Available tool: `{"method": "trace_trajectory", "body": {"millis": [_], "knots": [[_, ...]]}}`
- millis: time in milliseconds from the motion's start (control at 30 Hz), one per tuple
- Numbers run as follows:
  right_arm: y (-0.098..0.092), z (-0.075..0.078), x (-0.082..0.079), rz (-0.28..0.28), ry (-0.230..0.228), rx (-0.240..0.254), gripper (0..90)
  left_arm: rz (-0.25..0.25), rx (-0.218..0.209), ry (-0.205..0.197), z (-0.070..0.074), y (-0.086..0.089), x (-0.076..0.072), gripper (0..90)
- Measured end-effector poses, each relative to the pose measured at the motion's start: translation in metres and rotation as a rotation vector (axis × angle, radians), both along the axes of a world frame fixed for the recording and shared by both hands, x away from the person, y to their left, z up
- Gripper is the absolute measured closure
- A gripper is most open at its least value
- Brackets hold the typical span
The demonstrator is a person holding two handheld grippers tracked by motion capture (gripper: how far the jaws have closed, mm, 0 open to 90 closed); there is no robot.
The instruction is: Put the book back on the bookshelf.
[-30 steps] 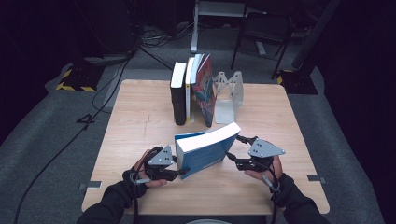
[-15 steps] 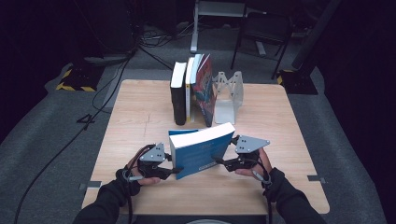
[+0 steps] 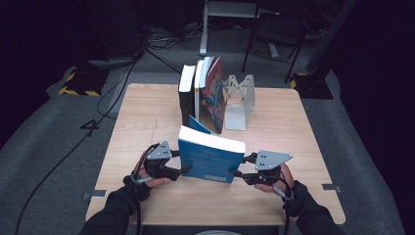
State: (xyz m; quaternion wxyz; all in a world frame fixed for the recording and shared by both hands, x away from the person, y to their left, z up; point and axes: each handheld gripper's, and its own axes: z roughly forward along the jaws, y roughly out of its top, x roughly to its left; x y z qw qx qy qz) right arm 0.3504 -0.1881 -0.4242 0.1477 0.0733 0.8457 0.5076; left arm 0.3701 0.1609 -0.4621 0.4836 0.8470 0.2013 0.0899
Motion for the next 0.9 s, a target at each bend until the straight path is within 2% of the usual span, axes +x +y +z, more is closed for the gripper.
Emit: {"method": "trace_trajectory", "body": {"millis": [67, 200, 367, 467, 600, 733, 900], "knots": [[0.003, 0.005, 0.0, 0.001, -0.005, 0.029, 53.5, -0.001, 0.008, -0.016, 0.001, -0.006, 0.0, 32.2], [0.012, 0.023, -0.001, 0.002, -0.046, 0.065, 52.2, 0.011, 0.003, -0.014, 0.001, -0.008, 0.003, 31.0], [0.017, 0.036, -0.003, 0.002, -0.043, 0.077, 57.5, 0.016, -0.005, -0.001, 0.003, -0.014, 0.007, 30.4], [0.016, 0.043, -0.007, -0.016, -0.05, 0.04, 58.2, -0.002, -0.008, 0.004, 0.003, -0.021, 0.013, 30.3], [0.012, 0.047, -0.008, -0.039, -0.046, 0.034, 58.3, -0.019, -0.003, 0.003, 0.004, -0.032, 0.023, 28.8], [0.007, 0.052, -0.004, -0.102, -0.016, 0.018, 55.8, -0.011, -0.015, 0.008, 0.003, -0.045, 0.031, 24.5], [0.005, 0.06, 0.001, -0.126, 0.001, -0.011, 50.1, -0.015, -0.028, 0.009, 0.002, -0.051, 0.036, 22.9]]}}
